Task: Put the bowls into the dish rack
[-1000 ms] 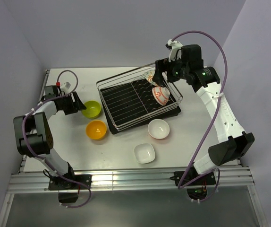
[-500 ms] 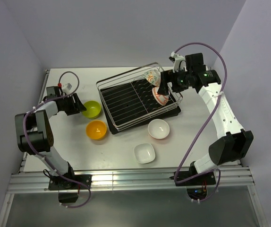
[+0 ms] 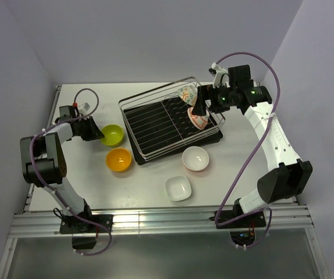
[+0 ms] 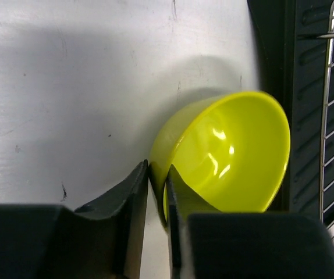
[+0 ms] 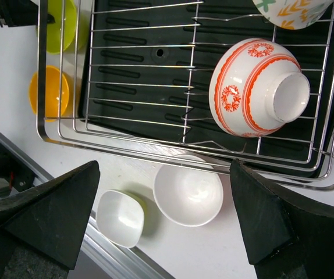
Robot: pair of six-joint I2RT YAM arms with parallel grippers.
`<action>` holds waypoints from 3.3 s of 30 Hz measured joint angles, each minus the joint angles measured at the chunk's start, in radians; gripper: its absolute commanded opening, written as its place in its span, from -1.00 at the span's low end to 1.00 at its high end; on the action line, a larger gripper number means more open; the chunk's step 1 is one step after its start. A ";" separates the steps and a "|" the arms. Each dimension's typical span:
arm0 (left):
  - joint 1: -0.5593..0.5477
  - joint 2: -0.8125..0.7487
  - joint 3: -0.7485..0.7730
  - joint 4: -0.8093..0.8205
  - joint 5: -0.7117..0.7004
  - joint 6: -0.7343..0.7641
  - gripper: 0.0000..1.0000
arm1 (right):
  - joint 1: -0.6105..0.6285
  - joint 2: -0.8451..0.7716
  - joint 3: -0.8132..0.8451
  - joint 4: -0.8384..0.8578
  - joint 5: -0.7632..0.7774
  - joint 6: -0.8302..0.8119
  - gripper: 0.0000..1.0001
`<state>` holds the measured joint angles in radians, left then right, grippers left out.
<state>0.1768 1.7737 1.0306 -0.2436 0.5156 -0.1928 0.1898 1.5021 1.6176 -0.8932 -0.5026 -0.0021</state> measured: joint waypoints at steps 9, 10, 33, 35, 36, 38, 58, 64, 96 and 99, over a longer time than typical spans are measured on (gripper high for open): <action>0.000 -0.072 0.076 -0.085 -0.007 -0.018 -0.99 | 0.006 0.000 0.032 0.045 -0.016 0.060 1.00; 0.000 -0.092 0.093 -0.094 -0.006 -0.020 -0.99 | 0.008 0.000 0.036 0.057 -0.018 0.066 1.00; -0.591 -0.382 0.558 -0.161 -0.338 -0.008 -0.99 | 0.083 -0.024 0.201 0.203 -0.081 0.214 0.99; -0.647 -0.353 0.558 -0.162 -0.389 -0.008 -0.99 | 0.103 -0.033 0.184 0.205 -0.056 0.217 0.96; -0.673 -0.341 0.558 -0.162 -0.409 -0.008 -0.99 | 0.116 -0.036 0.178 0.207 -0.039 0.217 0.93; -0.719 -0.312 0.559 -0.166 -0.458 -0.007 -0.99 | 0.148 -0.037 0.170 0.208 0.003 0.218 0.88; -0.829 -0.222 0.632 -0.182 -0.609 -0.006 -0.99 | 0.279 0.059 0.145 0.204 0.294 0.169 -0.31; -0.840 -0.232 0.631 -0.181 -0.610 -0.027 -0.21 | 0.283 0.100 0.152 0.200 0.315 0.171 -1.00; -0.551 -0.402 0.253 0.205 0.315 -0.689 0.95 | 0.185 0.070 0.084 0.259 -0.208 0.162 -1.00; -0.551 -0.406 0.249 0.238 0.328 -0.716 0.87 | 0.185 0.071 0.079 0.268 -0.230 0.172 -1.00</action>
<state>-0.3744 1.3678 1.2793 -0.0059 0.8433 -0.9092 0.3748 1.5726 1.6970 -0.6250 -0.7322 0.1696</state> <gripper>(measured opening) 0.959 0.077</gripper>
